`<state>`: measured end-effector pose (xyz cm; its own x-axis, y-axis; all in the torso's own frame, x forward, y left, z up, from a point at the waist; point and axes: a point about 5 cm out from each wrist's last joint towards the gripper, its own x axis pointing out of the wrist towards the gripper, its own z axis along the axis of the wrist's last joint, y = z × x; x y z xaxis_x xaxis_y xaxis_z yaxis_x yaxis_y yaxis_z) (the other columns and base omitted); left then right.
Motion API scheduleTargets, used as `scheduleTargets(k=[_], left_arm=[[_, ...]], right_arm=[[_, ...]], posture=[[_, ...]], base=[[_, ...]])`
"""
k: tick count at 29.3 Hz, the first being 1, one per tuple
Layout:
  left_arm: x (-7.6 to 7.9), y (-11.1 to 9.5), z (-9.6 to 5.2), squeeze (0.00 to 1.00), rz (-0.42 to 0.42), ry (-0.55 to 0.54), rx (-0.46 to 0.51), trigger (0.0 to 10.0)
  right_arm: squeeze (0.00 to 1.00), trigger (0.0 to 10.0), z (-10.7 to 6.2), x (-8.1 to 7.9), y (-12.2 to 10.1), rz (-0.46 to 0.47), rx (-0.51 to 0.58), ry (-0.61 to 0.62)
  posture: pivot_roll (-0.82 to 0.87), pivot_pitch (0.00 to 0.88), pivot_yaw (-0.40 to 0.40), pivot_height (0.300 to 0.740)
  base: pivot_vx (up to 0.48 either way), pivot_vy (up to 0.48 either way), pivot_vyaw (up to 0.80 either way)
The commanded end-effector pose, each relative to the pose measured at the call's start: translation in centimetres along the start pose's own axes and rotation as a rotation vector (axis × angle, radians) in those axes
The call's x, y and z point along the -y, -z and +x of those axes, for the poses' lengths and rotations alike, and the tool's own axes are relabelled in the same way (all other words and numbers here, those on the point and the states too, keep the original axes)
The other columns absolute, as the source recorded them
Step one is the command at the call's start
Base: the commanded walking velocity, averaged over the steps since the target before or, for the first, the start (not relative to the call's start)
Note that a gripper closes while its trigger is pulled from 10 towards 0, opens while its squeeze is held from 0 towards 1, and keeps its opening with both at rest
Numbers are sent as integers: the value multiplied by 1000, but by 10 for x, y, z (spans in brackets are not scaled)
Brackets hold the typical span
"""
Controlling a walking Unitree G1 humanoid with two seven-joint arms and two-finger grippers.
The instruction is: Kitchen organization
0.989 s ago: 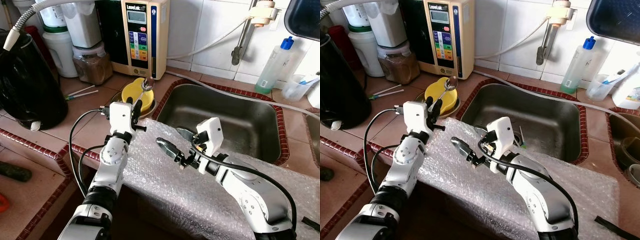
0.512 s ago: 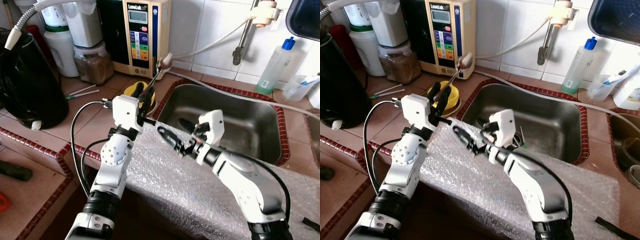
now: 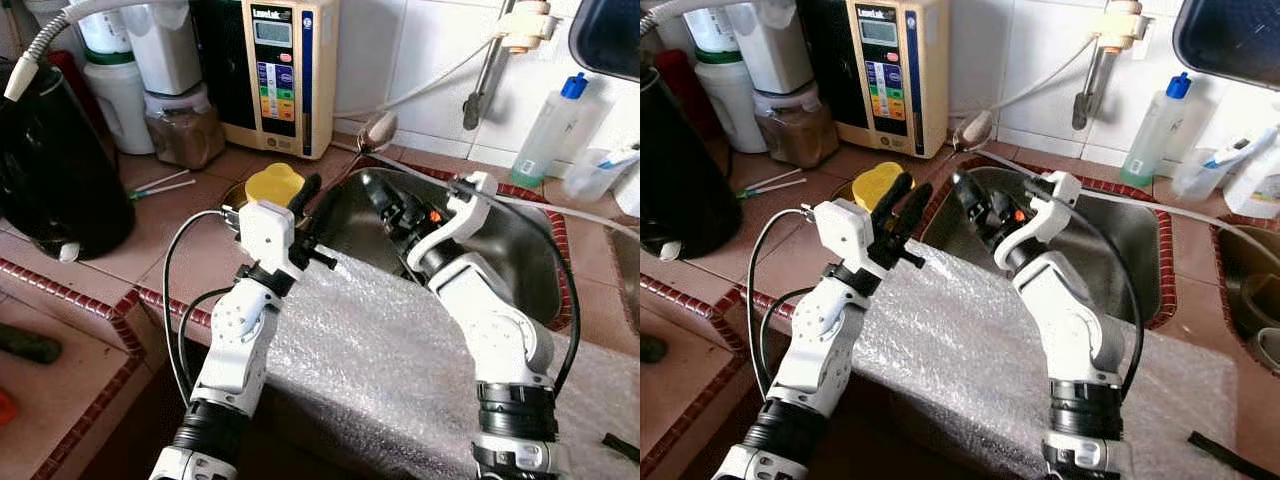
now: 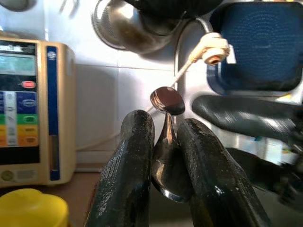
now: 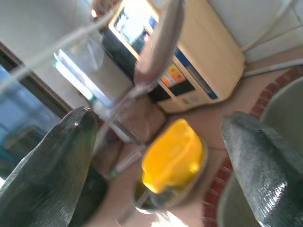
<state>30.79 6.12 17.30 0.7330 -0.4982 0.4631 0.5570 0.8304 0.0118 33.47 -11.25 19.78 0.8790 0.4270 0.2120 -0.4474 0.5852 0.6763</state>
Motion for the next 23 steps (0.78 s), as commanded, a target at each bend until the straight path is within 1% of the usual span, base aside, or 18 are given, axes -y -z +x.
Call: scheduleTargets(k=[1,3,6,10,13,14,20,23], left_arm=[[4,-5,2,0,-3,29,15,0],[5,-3,0,0,-3,35,6,0],[5,-3,0,0,-14,40,6,0],[11,-3,0,0,-33,79,2,0],[11,-2,0,0,-34,80,-1,0],[11,-2,0,0,-34,83,-2,0],[11,-3,0,0,-29,84,-4,0],[9,-2,-1,0,-27,79,-7,0]], right_arm=[[0,10000,4,-2,-4,39,21,-5],[0,10000,6,-3,-3,59,15,-16],[0,10000,8,-5,-1,66,2,-19],[0,10000,12,-7,7,90,-22,-25],[0,10000,15,-6,9,100,-28,-25],[0,0,19,-5,12,116,-43,-14],[0,0,22,-8,10,114,-30,-34],[0,0,21,-6,8,111,-24,-26]], posture=[[-23,0,-6,740],[-24,0,-6,740],[-26,0,-5,740],[-24,0,-6,740],[-25,0,-4,740],[-23,0,-4,740],[-16,0,-4,740],[-18,0,-2,740]], base=[[0,0,0],[0,0,0],[0,0,0],[0,0,0],[0,0,0],[0,0,0],[0,0,0],[0,0,0]])
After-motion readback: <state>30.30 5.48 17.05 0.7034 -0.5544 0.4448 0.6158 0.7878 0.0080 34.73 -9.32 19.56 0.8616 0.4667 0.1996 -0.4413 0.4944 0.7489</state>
